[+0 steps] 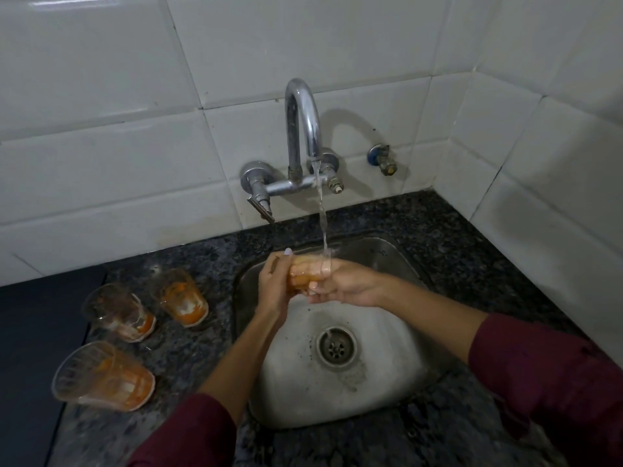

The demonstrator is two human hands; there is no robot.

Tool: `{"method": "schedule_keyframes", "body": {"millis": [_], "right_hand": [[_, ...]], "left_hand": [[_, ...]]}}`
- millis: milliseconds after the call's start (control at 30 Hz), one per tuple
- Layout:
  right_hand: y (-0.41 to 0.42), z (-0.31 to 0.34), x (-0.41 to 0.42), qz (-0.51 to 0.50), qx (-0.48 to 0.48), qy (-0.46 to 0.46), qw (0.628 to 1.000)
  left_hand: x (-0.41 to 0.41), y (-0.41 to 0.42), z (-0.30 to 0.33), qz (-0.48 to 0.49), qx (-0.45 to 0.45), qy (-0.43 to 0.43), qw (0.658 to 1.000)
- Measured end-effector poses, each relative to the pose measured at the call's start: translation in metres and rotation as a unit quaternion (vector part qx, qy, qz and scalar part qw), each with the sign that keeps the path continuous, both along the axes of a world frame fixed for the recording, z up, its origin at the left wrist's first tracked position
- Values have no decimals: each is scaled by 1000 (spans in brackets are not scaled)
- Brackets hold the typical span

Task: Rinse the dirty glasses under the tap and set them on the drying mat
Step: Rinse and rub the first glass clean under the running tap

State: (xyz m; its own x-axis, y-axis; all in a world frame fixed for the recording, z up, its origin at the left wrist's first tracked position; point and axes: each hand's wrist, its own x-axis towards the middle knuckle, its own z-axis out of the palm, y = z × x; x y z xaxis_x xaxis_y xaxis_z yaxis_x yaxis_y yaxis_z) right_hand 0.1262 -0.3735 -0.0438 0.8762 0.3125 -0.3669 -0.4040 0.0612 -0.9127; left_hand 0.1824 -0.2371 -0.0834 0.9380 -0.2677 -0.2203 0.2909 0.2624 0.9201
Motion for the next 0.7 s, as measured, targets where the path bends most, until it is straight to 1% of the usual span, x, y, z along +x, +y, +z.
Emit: {"method": "schedule_keyframes", "body": {"millis": [33,67,100,133,167,200,233,267,300,333,367,400,467,500,533,600,633,667,700], "right_hand": [[3,-1,-2,20,-41,-21,999],[7,-2,-4,47,-114,-60,991],[9,-4,-6,75,-225,-117,964],[8,-8,-5,110,-330,-174,921],[6,-11,-4,142,-430,-211,866],[3,-13,-3,159,-512,-218,816],[-1,-14,-1,162,-568,-215,778],[-4,-15,0,161,-598,-222,753],[-6,-15,3,167,-607,-243,738],[-8,-16,5,176,-610,-270,724],[-10,-15,7,184,-603,-290,720],[-12,-14,8,179,-575,-304,738],[-17,-12,7,122,-465,-312,820],[-20,-9,5,87,-411,-304,855],[-22,-9,3,59,-367,-288,883],[-25,-11,-2,29,-270,-211,939],[-25,-14,-4,25,-212,-165,963],[-25,-18,-7,25,-158,-131,978],[-23,-22,-9,24,-109,-109,988]], "left_hand": [[0,-1,0,21,15,-2,1000],[0,-2,1,29,26,6,999],[1,-3,0,30,32,20,999],[2,-3,0,27,41,39,998],[1,-4,0,23,46,64,997],[0,-5,0,15,53,88,995],[-1,-6,-1,6,53,112,992],[-1,-7,-2,-1,46,134,990],[-2,-7,-1,-10,41,150,988],[-1,-6,0,-25,39,167,985],[1,-4,-1,-46,31,187,981],[3,-1,-1,-72,15,214,974],[3,6,-2,-106,-18,269,957],[3,9,-3,-123,-9,274,954],[2,12,-4,-141,35,248,958],[0,16,-7,-177,161,139,961],[-1,18,-8,-201,184,102,957],[-4,19,-6,-226,174,101,953],[-7,20,-5,-258,149,125,946]]}}
